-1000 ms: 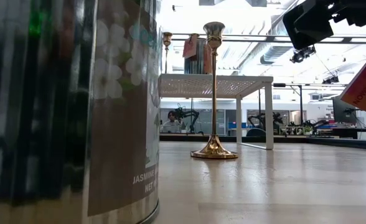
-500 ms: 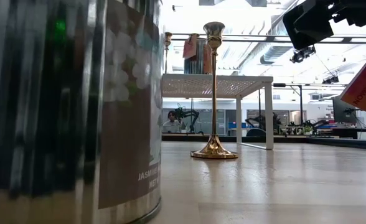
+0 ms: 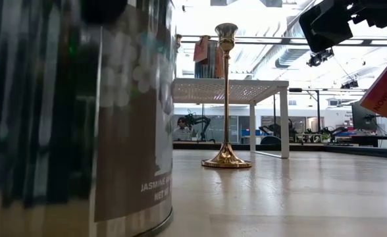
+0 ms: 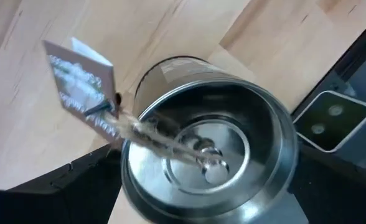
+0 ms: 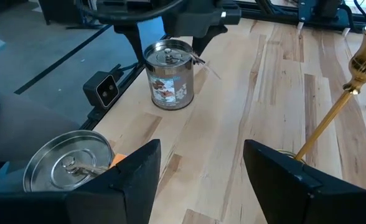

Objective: Pick & Place candle stick holders
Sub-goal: Put the left silver scented candle on the shelf aligned with the other silver scented candle

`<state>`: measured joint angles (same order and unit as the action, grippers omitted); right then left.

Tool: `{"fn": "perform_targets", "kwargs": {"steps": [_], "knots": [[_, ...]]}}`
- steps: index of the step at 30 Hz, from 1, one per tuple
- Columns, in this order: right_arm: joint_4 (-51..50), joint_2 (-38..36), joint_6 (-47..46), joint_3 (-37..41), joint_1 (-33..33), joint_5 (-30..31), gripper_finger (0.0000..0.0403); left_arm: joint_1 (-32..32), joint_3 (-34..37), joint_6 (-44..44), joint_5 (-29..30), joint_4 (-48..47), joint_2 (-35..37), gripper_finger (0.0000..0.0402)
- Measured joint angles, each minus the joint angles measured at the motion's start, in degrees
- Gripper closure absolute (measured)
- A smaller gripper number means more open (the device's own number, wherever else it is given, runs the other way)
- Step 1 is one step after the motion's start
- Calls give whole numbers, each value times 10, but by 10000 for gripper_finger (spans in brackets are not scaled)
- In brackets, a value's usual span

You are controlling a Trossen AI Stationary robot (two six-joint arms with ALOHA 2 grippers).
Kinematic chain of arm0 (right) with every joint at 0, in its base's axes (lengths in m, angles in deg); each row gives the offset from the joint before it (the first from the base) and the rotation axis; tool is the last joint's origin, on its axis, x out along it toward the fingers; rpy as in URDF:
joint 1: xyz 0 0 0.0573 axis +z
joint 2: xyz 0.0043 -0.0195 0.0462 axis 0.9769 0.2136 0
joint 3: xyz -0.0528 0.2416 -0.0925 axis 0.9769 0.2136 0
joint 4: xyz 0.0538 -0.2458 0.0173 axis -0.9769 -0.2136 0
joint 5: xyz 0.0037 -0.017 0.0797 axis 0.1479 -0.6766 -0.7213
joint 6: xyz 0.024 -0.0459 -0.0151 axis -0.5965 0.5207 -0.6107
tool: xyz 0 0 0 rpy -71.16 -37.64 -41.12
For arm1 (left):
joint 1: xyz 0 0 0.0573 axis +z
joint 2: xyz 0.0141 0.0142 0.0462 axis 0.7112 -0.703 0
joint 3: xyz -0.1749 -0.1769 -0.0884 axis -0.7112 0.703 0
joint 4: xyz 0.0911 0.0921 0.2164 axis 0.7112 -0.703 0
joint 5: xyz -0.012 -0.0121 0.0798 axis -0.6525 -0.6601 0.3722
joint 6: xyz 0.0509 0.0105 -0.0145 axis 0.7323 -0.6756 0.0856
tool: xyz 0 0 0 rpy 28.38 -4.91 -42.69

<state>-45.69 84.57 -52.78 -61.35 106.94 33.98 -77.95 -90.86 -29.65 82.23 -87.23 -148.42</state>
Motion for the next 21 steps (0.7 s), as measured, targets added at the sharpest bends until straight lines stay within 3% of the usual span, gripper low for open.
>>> {"fn": "perform_targets", "kwargs": {"steps": [21], "knots": [[0, 0, 0, 0, 0, 0, 179, 0, 1, 14, 14, 3, -6, 5]]}}
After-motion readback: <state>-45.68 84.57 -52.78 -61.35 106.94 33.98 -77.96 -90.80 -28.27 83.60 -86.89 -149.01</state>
